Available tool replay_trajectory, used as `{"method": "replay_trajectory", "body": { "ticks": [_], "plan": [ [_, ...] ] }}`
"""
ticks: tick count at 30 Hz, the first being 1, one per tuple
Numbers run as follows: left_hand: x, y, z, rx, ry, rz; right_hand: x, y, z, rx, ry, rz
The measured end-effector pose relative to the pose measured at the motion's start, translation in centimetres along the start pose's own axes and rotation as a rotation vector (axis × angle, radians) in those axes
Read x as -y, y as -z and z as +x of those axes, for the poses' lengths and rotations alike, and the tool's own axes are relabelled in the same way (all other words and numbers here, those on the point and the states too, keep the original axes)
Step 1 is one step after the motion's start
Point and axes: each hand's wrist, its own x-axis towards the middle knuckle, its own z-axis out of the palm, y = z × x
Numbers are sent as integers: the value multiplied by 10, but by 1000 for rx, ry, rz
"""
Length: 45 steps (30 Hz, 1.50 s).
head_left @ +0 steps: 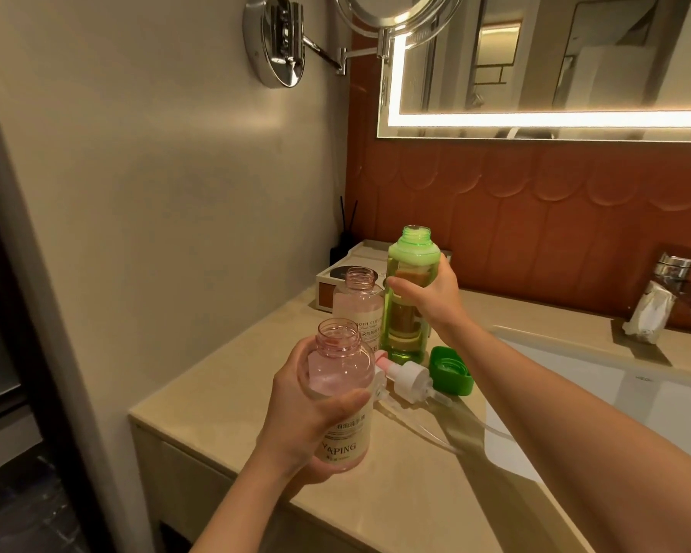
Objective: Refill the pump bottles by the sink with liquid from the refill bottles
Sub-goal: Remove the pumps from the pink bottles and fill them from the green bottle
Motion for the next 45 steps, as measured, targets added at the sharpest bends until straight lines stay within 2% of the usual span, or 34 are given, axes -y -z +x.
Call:
{"method": "replay_trajectory", "body": {
  "ticks": [9, 20, 28, 37, 45],
  "plan": [
    [-2, 0, 0, -21, 42, -14, 39, 25, 6, -79, 95, 57],
    [-12, -3, -9, -5, 66, -19, 86, 73, -44, -34, 198, 28],
    [-20, -20, -24, -19, 41, 10, 102, 106, -101, 36, 161, 17],
    [-31, -57, -52, 41, 15, 38, 110, 139, -155, 40, 142, 42],
    [-29, -86, -61, 72, 5, 53, 101, 164, -178, 71, 121, -77]
  ]
}}
